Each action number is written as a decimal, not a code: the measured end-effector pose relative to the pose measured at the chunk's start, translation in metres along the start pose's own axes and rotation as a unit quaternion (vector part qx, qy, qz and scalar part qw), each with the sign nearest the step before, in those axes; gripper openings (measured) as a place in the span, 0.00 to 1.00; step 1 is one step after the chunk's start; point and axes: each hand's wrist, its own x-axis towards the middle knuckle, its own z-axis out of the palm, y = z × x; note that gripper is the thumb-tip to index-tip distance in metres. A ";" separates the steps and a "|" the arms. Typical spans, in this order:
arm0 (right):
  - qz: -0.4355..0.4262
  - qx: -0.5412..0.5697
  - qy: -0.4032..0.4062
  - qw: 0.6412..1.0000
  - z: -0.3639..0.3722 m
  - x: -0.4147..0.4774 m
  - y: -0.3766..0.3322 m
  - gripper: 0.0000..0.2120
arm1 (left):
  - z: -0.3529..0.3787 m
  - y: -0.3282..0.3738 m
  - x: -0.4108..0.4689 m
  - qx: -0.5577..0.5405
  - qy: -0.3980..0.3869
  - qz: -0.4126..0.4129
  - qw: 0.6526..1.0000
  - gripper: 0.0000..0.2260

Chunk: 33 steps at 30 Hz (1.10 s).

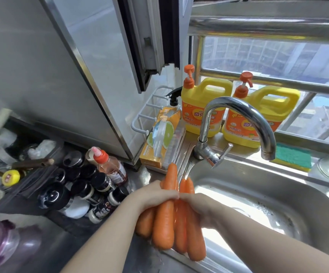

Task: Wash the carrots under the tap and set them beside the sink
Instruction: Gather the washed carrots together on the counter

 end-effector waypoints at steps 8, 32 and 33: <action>-0.120 -0.056 0.136 0.982 -0.009 -0.025 0.002 0.20 | 0.032 0.001 -0.023 -0.080 0.069 0.112 0.988 0.37; -0.454 0.016 0.476 0.753 -0.166 -0.377 0.067 0.13 | 0.249 0.252 -0.198 -0.018 0.112 0.560 0.821 0.35; -0.445 0.028 0.495 0.746 -0.179 -0.393 0.077 0.13 | 0.269 0.264 -0.206 -0.016 0.088 0.564 0.821 0.34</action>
